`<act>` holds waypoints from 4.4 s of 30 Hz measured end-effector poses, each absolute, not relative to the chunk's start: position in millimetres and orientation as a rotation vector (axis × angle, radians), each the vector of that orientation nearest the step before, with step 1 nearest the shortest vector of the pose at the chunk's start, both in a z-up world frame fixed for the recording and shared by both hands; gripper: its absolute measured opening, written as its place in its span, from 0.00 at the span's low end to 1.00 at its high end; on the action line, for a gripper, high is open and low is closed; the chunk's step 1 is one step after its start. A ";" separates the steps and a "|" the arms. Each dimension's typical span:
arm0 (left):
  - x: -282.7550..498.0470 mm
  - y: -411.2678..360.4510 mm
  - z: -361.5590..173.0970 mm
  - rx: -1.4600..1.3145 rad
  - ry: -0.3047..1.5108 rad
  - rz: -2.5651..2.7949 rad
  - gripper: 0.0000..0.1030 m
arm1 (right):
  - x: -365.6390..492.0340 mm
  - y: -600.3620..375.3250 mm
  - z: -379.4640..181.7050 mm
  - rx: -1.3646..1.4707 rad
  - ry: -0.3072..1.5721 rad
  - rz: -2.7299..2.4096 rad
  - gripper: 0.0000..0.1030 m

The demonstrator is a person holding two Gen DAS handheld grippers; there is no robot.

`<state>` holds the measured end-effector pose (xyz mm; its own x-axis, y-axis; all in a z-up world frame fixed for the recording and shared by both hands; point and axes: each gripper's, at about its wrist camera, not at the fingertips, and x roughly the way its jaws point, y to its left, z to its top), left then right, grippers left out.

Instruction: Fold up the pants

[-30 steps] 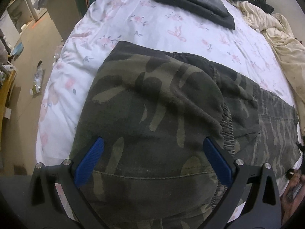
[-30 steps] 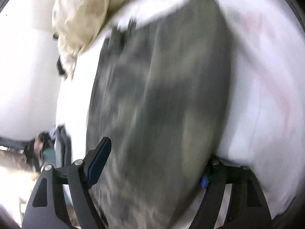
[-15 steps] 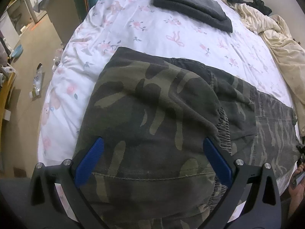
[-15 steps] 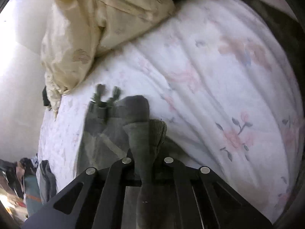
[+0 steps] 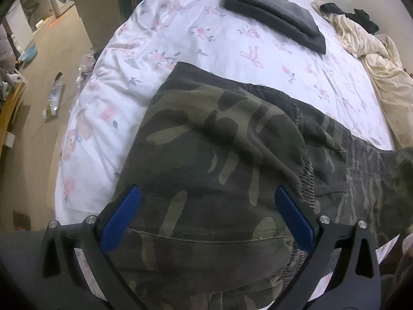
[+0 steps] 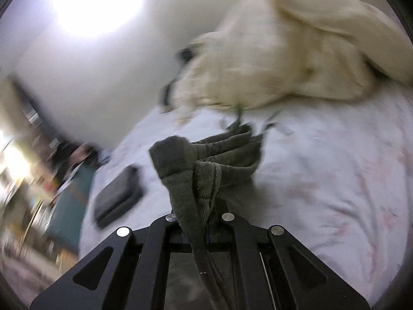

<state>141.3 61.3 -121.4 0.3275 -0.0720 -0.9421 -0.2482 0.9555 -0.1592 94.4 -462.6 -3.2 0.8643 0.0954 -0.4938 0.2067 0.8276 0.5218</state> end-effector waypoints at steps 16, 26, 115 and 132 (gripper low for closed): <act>137.5 53.4 -121.9 -0.294 1.285 0.066 0.99 | 67.6 -170.7 -109.5 0.135 1.086 0.586 0.13; 141.5 49.6 -112.8 -0.314 1.261 0.054 0.99 | 57.2 -198.2 -92.7 0.180 1.207 0.610 0.52; 137.3 38.5 -82.3 -0.305 1.172 0.010 0.99 | 107.4 -336.7 -145.6 0.283 1.455 -0.054 0.06; 137.2 44.7 -79.0 -0.338 1.156 0.022 0.99 | 76.8 -386.0 -179.4 0.686 1.373 -0.151 0.53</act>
<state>137.2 44.7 -79.0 0.4088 -0.1560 -0.8992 -0.1893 0.9494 -0.2507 76.8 -386.0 -179.4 0.2206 0.2865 -0.9324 0.4828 0.7985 0.3596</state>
